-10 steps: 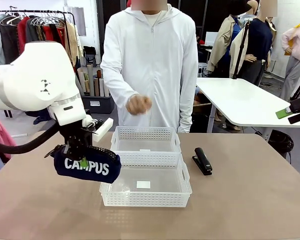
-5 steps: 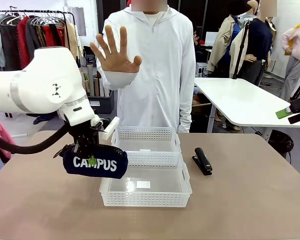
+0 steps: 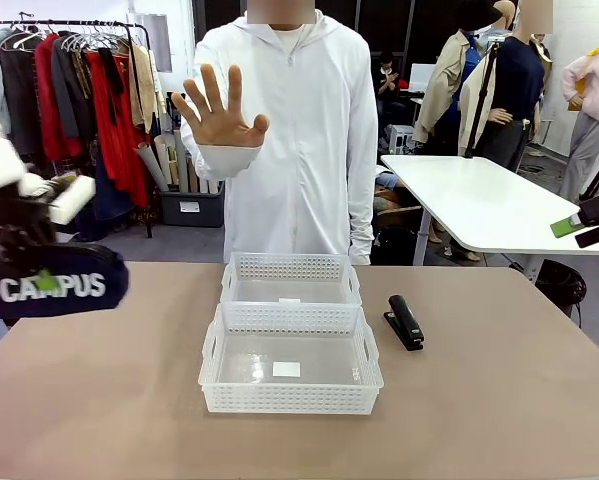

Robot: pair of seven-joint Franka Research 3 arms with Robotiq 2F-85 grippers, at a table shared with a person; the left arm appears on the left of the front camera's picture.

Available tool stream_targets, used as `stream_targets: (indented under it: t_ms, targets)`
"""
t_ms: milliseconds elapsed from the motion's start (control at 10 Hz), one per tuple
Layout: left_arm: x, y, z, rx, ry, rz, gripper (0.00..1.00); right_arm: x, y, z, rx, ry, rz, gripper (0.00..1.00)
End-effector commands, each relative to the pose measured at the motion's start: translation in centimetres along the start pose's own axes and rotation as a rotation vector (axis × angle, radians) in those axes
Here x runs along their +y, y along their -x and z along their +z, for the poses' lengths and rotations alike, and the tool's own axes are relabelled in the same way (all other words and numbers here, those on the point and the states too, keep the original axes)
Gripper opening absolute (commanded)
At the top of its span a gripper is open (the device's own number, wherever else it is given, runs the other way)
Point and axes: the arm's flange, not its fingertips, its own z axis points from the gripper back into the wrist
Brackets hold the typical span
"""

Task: Distribute items into two baskets.
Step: Move the picked Pencil pouch towards the Organizing basket indicated by the person, stopping as directed, then place the picked Pencil pouch into the Organizing basket as instructed by the person.

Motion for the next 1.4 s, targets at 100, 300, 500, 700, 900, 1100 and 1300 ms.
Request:
stream_targets:
  t_ms: [100, 300, 500, 700, 900, 1100, 1300]
  targets:
    - [0.87, -3.05, -1.95, 0.004, 0.029, -0.039, 0.00, 0.07, -0.03, 0.01, -0.006, -0.009, 0.002, 1.00]
    - [0.95, -3.09, -1.50, -0.005, 0.020, -0.026, 0.00, 0.07, -0.03, 0.01, -0.006, -0.009, 0.002, 1.00]
    - [0.56, -3.39, -2.09, 0.006, 0.037, -0.048, 0.00, 0.07, -0.03, 0.01, -0.006, -0.009, 0.002, 1.00]
    - [0.56, -3.39, -2.09, 0.006, 0.037, -0.048, 0.00, 0.07, -0.03, 0.01, -0.006, -0.009, 0.002, 1.00]
    - [0.56, -3.39, -2.09, 0.006, 0.037, -0.048, 0.00, 0.07, -0.03, 0.01, -0.006, -0.009, 0.002, 1.00]
    - [0.56, -3.39, -2.09, 0.006, 0.037, -0.048, 0.00, 0.07, -0.03, 0.01, -0.006, -0.009, 0.002, 1.00]
    - [0.56, -3.39, -2.09, 0.006, 0.037, -0.048, 0.00, 0.07, -0.03, 0.01, -0.006, -0.009, 0.002, 1.00]
